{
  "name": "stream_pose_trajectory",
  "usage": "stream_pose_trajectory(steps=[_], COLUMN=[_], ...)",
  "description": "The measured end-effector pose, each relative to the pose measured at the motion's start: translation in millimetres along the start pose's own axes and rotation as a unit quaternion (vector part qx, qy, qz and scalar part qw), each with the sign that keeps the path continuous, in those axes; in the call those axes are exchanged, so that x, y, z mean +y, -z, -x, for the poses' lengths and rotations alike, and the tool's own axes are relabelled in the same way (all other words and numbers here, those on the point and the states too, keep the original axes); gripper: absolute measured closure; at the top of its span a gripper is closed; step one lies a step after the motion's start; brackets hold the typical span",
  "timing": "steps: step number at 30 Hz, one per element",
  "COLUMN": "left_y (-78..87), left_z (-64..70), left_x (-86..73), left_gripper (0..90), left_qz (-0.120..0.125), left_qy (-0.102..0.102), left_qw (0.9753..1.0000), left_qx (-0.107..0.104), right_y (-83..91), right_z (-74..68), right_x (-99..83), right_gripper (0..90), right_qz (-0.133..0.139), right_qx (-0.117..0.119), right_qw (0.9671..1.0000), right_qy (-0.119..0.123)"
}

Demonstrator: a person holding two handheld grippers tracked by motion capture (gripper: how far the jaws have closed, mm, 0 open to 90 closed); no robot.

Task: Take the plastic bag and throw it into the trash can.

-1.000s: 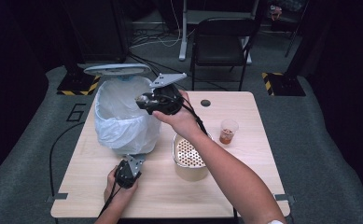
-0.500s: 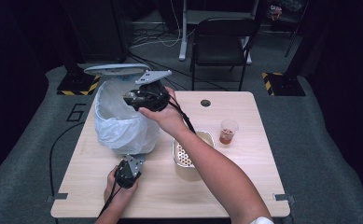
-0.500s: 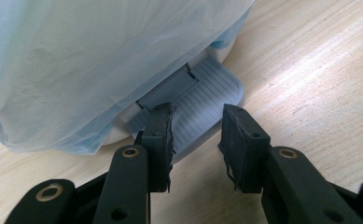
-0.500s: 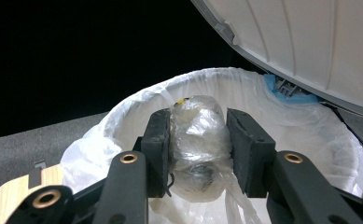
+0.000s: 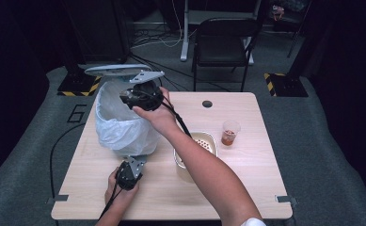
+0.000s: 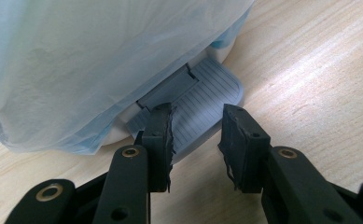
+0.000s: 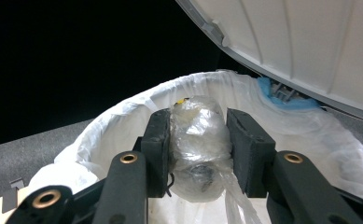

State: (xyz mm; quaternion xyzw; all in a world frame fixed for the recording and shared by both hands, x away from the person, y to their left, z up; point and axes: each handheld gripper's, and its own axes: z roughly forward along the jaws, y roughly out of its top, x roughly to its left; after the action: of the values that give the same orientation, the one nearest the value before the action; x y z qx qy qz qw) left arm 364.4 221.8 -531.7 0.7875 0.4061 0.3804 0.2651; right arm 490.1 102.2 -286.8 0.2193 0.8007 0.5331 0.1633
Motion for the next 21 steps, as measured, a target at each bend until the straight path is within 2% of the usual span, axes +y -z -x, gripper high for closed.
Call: stream_pose_trajectory(steps=[4, 6, 7, 9, 13, 18, 19, 21], left_y=[0.0, 0.0, -1.8, -1.7, -1.9, -1.9, -1.9, -1.9], left_z=[-0.1, -0.1, 1.4, 1.5, 1.7, 1.9, 2.0, 2.0], left_x=[-0.1, -0.1, -1.0, -0.9, -1.0, -1.0, -1.0, -1.0], left_gripper=[63.8, 63.8, 63.8, 63.8, 63.8, 63.9, 63.9, 63.9], left_qz=[0.0, 0.0, 0.013, 0.013, 0.013, 0.013, 0.013, 0.013], left_qy=[-0.001, -0.001, -0.002, -0.002, 0.0, 0.0, 0.0, 0.0], left_qw=[1.0, 1.0, 0.9997, 0.9997, 0.9998, 0.9998, 0.9998, 0.9998], left_qx=[0.0, 0.0, 0.021, 0.021, 0.016, 0.017, 0.017, 0.017], right_y=[-6.7, -9.2, -10.6, -11.7, -7.8, 16.8, 16.8, 32.9], right_z=[-2.3, -1.3, -1.1, -1.7, -2.3, 3.5, 3.5, 10.8], right_x=[-1.2, -1.3, -1.7, -3.0, -5.6, -10.2, -10.2, -12.1], right_gripper=[59.9, 53.0, 48.6, 43.0, 41.1, 44.3, 44.3, 46.4], right_qz=[0.0, 0.003, 0.001, -0.003, -0.001, 0.009, 0.009, 0.009], right_qx=[-0.004, -0.003, -0.001, 0.001, 0.001, 0.005, 0.005, 0.002], right_qw=[1.0, 0.9999, 0.9998, 0.9999, 1.0, 0.9999, 0.9999, 1.0], right_qy=[-0.003, -0.011, -0.018, -0.014, -0.008, -0.004, -0.004, -0.003])
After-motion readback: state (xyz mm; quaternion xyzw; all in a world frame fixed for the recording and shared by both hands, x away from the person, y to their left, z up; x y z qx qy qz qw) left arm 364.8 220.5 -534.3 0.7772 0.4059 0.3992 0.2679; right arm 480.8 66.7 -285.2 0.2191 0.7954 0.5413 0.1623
